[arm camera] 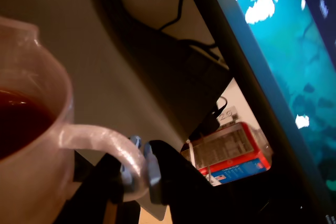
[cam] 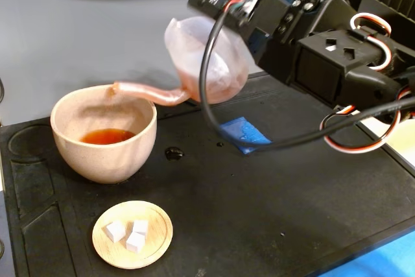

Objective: Pick up a kettle and pour liquid into a cup.

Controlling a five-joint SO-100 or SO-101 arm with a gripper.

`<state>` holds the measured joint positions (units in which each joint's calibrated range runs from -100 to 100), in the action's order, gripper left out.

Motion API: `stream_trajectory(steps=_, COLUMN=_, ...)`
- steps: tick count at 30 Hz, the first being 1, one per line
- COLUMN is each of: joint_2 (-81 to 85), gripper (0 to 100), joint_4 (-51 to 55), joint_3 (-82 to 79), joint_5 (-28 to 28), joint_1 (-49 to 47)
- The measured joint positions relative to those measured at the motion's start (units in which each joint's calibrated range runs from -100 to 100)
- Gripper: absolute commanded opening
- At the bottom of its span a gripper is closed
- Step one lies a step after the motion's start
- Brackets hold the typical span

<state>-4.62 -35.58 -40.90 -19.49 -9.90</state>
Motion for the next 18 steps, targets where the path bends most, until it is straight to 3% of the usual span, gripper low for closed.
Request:
stream_trajectory(steps=4, joint_2=0.0, gripper=1, joint_4=0.0, joint_3=0.0, joint_5=-9.1, joint_1=1.1)
stream_trajectory(steps=10, joint_2=0.0, gripper=1, joint_4=-1.1, joint_3=-2.5, joint_5=-13.3, joint_1=1.9)
stream_trajectory(steps=14, joint_2=5.7, gripper=1, joint_4=-4.5, joint_3=-16.5, joint_5=-16.5, joint_1=5.1)
stream_trajectory(steps=18, joint_2=5.8, gripper=1, joint_4=-4.6, joint_3=-18.5, joint_5=-17.8, joint_1=5.4)
